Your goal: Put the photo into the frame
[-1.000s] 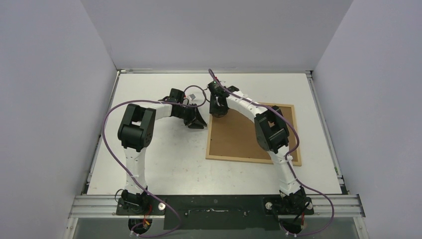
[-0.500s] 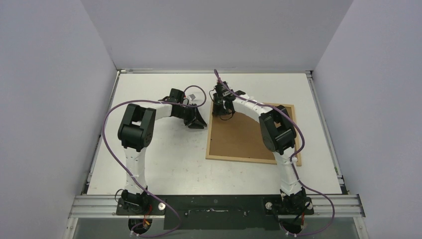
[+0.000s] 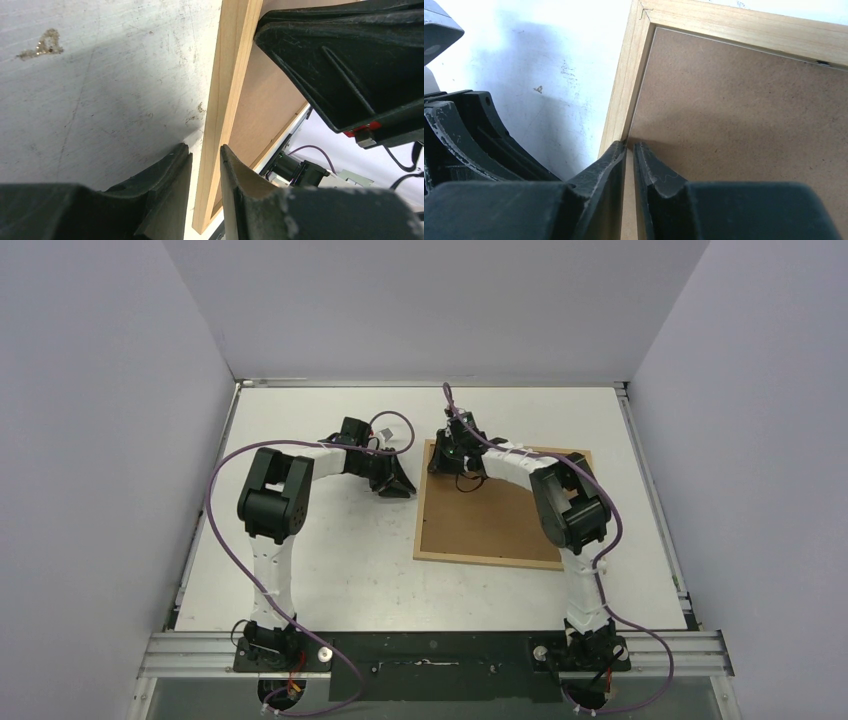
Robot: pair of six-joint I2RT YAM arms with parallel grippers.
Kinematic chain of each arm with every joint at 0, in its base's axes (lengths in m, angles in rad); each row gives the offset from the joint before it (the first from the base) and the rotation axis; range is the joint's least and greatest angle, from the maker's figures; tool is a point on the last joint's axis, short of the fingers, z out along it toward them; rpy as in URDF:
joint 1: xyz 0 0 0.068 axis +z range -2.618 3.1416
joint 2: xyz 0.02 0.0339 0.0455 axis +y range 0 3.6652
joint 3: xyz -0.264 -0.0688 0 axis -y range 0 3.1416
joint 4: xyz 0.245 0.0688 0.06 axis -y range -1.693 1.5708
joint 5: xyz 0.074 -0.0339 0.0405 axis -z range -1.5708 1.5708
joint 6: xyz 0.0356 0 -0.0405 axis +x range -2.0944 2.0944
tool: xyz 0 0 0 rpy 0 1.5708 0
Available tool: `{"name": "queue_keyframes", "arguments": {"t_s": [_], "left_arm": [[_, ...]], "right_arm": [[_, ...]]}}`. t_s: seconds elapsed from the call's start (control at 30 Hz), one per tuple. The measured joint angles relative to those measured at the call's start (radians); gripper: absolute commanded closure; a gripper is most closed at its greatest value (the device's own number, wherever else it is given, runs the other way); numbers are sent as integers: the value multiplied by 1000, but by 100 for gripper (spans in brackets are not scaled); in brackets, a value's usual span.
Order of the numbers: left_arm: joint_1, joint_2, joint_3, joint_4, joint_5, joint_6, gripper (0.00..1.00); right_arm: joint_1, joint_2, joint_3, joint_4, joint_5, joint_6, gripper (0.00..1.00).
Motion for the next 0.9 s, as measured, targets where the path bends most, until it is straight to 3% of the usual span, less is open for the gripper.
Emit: {"name": "queue_keyframes", "arguments": {"t_s": [0.17,0.47,0.9], "left_arm": [[1,0,0,0,0,-1,73],[1,0,2,-2,-1,-1,73],[3,2,13,-9,-16,0,73]], "right_arm": [[-16,-19,-78,115,-50,10,98],[-22,-22,-92,139,-67,4,99],[27,11,48,-67,76,-112,100]]}}
